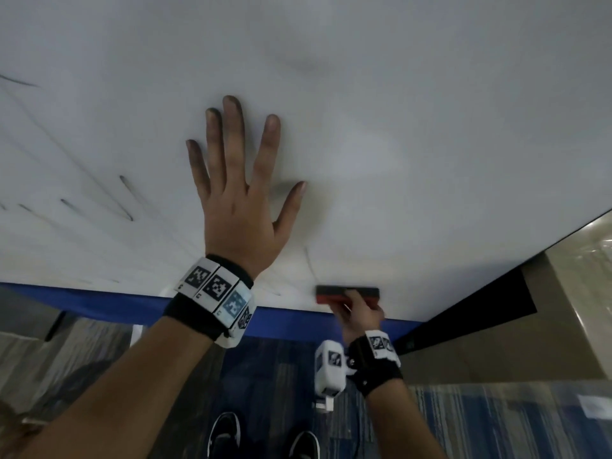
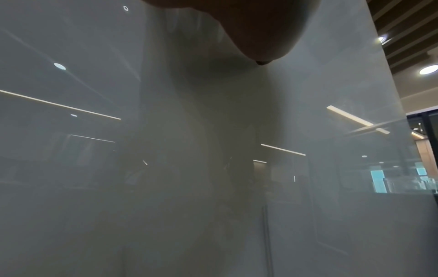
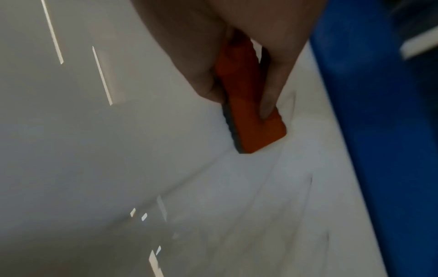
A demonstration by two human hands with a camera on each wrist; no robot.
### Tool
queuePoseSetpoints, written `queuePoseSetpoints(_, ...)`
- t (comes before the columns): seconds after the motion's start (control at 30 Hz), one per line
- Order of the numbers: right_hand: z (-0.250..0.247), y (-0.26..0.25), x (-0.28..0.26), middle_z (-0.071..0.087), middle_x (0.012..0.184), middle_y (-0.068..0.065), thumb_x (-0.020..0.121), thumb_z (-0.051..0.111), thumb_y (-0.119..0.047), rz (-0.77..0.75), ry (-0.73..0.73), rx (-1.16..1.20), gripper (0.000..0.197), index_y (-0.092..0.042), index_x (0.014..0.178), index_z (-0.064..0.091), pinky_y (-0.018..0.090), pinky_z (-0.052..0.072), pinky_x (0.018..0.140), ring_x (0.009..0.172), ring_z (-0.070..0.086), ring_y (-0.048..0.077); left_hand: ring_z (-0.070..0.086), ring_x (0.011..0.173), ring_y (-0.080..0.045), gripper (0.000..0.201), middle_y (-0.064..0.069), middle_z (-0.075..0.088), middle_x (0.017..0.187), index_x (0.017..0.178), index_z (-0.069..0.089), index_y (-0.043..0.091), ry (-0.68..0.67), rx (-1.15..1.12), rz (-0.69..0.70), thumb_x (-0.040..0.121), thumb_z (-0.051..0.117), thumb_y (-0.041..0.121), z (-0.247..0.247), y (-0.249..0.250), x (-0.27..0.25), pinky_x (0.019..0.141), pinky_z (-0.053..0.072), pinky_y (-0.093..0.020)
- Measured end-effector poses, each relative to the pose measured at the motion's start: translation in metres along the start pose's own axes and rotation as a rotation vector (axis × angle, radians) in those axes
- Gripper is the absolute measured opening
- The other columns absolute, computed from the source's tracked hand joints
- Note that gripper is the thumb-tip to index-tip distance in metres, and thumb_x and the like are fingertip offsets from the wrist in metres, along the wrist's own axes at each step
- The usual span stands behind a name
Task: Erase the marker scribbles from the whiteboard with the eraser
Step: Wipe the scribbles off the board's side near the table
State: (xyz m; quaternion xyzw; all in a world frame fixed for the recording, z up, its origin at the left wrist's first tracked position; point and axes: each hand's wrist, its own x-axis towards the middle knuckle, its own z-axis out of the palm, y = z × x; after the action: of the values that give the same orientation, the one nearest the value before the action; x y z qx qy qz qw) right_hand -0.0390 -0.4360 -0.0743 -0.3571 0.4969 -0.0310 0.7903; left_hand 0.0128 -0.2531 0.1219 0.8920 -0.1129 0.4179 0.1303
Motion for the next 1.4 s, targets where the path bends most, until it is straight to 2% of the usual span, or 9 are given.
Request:
queuePoseSetpoints(0.13, 0.018, 0.029, -0.005, 0.055, 0.117, 0.017, 0.086, 0.069, 0.015, -0.029, -0.083, 0.016, 0.057, -0.015, 0.12, 0.035, 0.052, 0.06, 0.082, 0.104, 0.063, 0.036, 0.018, 0.151, -0.049, 0.074, -0.036, 0.025, 0.16, 0.157, 0.026, 0.011, -0.004, -0.011, 0.005, 0.102, 0.059, 0.047, -0.002, -0.001, -0.002, 0.125, 0.014, -0.063)
queuePoseSetpoints(0.27, -0.003, 0.061, 0.046, 0.053, 0.137, 0.023, 0.081, 0.075, 0.014, -0.057, 0.089, -0.061, 0.058, -0.01, 0.122, 0.041, 0.069, 0.049, 0.097, 0.111, 0.058, 0.038, 0.019, 0.15, -0.046, 0.074, -0.034, 0.028, 0.159, 0.157, 0.026, 0.014, -0.017, 0.024, 0.055, 0.101, 0.06, 0.048, 0.0, -0.011, -0.003, 0.125, 0.013, -0.06)
queuePoseSetpoints(0.33, -0.015, 0.064, 0.066, 0.051, 0.144, 0.023, 0.085, 0.073, 0.011, -0.008, 0.155, -0.036, 0.051, -0.002, 0.127, 0.047, 0.063, 0.044, 0.104, 0.118, 0.058, 0.041, 0.019, 0.15, -0.046, 0.073, -0.033, 0.029, 0.159, 0.156, 0.026, 0.015, -0.023, 0.024, 0.071, 0.101, 0.06, 0.049, 0.0, -0.014, -0.004, 0.125, 0.013, -0.059)
queuePoseSetpoints(0.57, 0.027, 0.062, 0.009, 0.057, 0.112, 0.019, 0.087, 0.07, 0.013, 0.011, -0.063, 0.02, 0.053, -0.01, 0.123, 0.038, 0.035, 0.062, 0.054, 0.099, 0.063, 0.035, 0.017, 0.151, -0.044, 0.071, -0.023, 0.016, 0.16, 0.157, 0.025, 0.017, -0.028, 0.027, 0.079, 0.102, 0.058, 0.049, 0.004, -0.017, -0.006, 0.126, 0.011, -0.058)
queuePoseSetpoints(0.73, 0.006, 0.062, 0.031, 0.056, 0.137, 0.023, 0.086, 0.071, 0.013, 0.056, 0.066, 0.06, 0.058, 0.005, 0.138, 0.046, 0.036, 0.062, 0.058, 0.113, 0.059, 0.04, 0.003, 0.159, -0.033, 0.071, -0.02, 0.013, 0.163, 0.158, 0.022, 0.02, -0.032, 0.024, 0.093, 0.103, 0.056, 0.05, 0.007, -0.021, -0.01, 0.128, 0.008, -0.056)
queuePoseSetpoints(0.87, 0.005, 0.049, 0.037, 0.055, 0.145, 0.016, 0.093, 0.071, -0.003, 0.117, 0.136, 0.145, 0.049, 0.002, 0.139, 0.055, 0.038, 0.049, 0.101, 0.126, 0.056, 0.037, -0.017, 0.158, -0.019, 0.072, -0.016, 0.011, 0.164, 0.159, 0.019, 0.022, -0.036, 0.049, 0.102, 0.103, 0.055, 0.05, 0.006, -0.021, -0.008, 0.128, 0.006, -0.055)
queuePoseSetpoints(1.0, 0.038, 0.035, -0.032, 0.063, 0.119, 0.026, 0.091, 0.067, 0.01, -0.013, -0.036, -0.012, 0.041, 0.014, 0.128, 0.053, 0.035, 0.063, 0.058, 0.103, 0.062, 0.039, -0.009, 0.16, -0.024, 0.072, -0.016, 0.011, 0.165, 0.16, 0.019, 0.023, -0.069, 0.024, 0.126, 0.103, 0.057, 0.046, -0.003, -0.025, -0.008, 0.128, 0.006, -0.054)
queuePoseSetpoints(1.13, 0.06, 0.008, -0.073, 0.06, 0.116, 0.021, 0.089, 0.072, 0.005, -0.115, -0.093, 0.125, 0.043, -0.007, 0.12, 0.045, 0.033, 0.064, 0.063, 0.103, 0.065, 0.036, 0.019, 0.157, -0.034, 0.074, -0.018, 0.022, 0.166, 0.16, 0.022, 0.024, -0.063, 0.023, 0.234, 0.1, 0.064, 0.037, -0.024, -0.048, -0.008, 0.128, 0.011, -0.056)
queuePoseSetpoints(1.4, 0.072, 0.03, -0.098, 0.052, 0.133, 0.029, 0.091, 0.07, 0.005, -0.225, 0.117, 0.045, 0.045, -0.014, 0.113, 0.035, 0.054, 0.057, 0.081, 0.107, 0.06, 0.038, 0.022, 0.15, -0.053, 0.083, -0.039, 0.025, 0.158, 0.155, 0.026, 0.018, 0.121, 0.051, -0.043, 0.094, 0.066, 0.057, -0.061, -0.109, 0.027, 0.125, 0.013, -0.061)
